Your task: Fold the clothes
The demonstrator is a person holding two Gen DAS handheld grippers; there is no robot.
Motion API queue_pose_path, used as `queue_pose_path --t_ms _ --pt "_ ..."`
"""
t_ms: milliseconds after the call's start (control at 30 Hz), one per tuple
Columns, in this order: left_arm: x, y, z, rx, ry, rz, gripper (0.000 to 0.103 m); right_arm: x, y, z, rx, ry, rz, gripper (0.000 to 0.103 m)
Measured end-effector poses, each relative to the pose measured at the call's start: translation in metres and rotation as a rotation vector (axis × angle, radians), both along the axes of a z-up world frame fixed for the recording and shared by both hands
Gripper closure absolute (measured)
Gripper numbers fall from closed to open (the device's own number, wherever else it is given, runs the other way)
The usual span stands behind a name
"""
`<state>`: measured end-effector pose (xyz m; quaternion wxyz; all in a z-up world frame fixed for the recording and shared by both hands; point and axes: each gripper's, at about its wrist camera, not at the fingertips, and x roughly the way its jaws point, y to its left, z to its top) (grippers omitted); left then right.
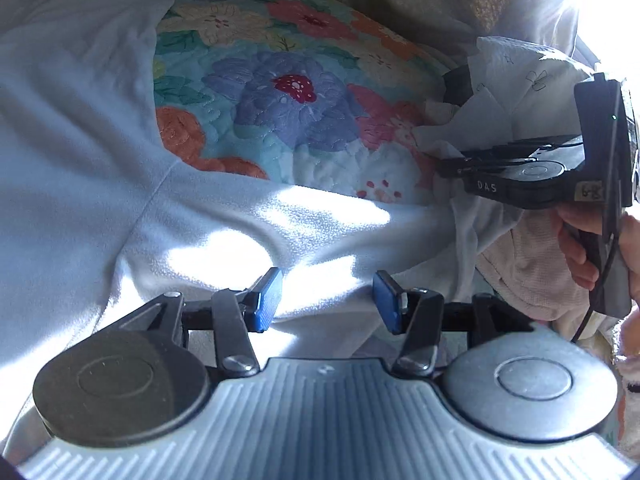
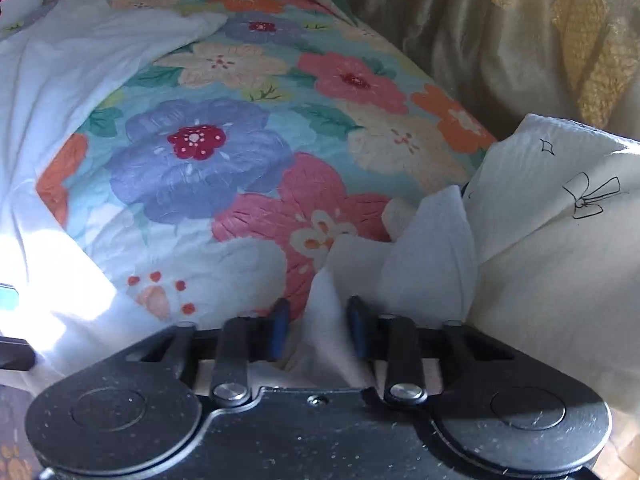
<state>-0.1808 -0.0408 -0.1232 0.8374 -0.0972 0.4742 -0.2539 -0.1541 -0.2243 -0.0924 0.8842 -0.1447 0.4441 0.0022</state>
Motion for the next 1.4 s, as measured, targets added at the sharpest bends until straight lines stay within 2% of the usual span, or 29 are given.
queue_pose_path --t_ms 67,200,233,267,400,533,733,800,833,867,900,933,1000,1067,1100,1167,1300,1400 --pt "-0.003 0.005 0.004 0.0 -0.004 0.002 0.053 -0.015 -0.01 0.025 0.057 -0.096 0.012 0.099" --pt "-0.007 0.009 0.013 0.001 -0.002 0.015 0.053 -0.086 -0.027 0.102 0.118 -0.419 0.027 0.099" --pt "-0.007 0.009 0.013 0.013 0.002 0.014 0.053 -0.106 -0.034 0.115 0.125 -0.484 0.019 0.099" --pt "-0.008 0.007 0.013 0.032 0.006 0.009 0.053 -0.118 -0.039 0.117 0.126 -0.506 0.002 0.099" --pt "-0.01 -0.004 0.007 0.098 0.021 -0.008 0.053 -0.129 -0.048 0.095 0.115 -0.467 -0.045 0.1" --pt "-0.011 -0.01 0.002 0.129 0.033 0.0 0.053 -0.139 -0.058 0.072 0.103 -0.428 -0.092 0.1" --pt "-0.018 -0.014 0.012 0.09 0.031 -0.011 0.053 -0.155 -0.072 0.037 0.086 -0.368 -0.162 0.099" --pt "-0.02 -0.016 0.012 0.093 0.034 -0.018 0.053 -0.159 -0.075 0.029 0.078 -0.345 -0.174 0.095" --pt "-0.02 -0.016 0.012 0.102 0.037 -0.017 0.053 -0.158 -0.073 0.03 0.071 -0.33 -0.161 0.093" --pt "-0.019 -0.016 0.01 0.111 0.047 -0.013 0.053 -0.158 -0.07 0.03 0.059 -0.313 -0.151 0.087" --pt "-0.017 -0.016 0.007 0.12 0.065 -0.007 0.053 -0.159 -0.068 0.032 0.052 -0.297 -0.144 0.076" --pt "-0.016 -0.014 0.005 0.124 0.081 -0.001 0.053 -0.162 -0.066 0.035 0.06 -0.282 -0.139 0.07" --pt "-0.015 -0.009 0.006 0.113 0.102 0.007 0.053 -0.166 -0.064 0.045 0.127 -0.25 -0.133 0.051" --pt "-0.015 -0.002 0.012 0.117 0.127 0.021 0.048 -0.169 -0.061 0.062 0.233 -0.209 -0.136 0.049" --pt "-0.015 0.001 0.015 0.126 0.137 0.033 0.046 -0.17 -0.058 0.07 0.26 -0.193 -0.138 0.048" --pt "-0.018 0.01 0.024 0.16 0.147 0.065 0.036 -0.17 -0.046 0.085 0.288 -0.187 -0.128 0.047" --pt "-0.031 0.033 0.044 0.235 0.102 0.138 0.03 -0.153 -0.009 0.107 0.384 -0.199 0.025 0.044" --pt "-0.044 0.056 0.057 0.289 0.073 0.214 0.028 -0.134 0.032 0.108 0.443 -0.178 0.174 0.044"
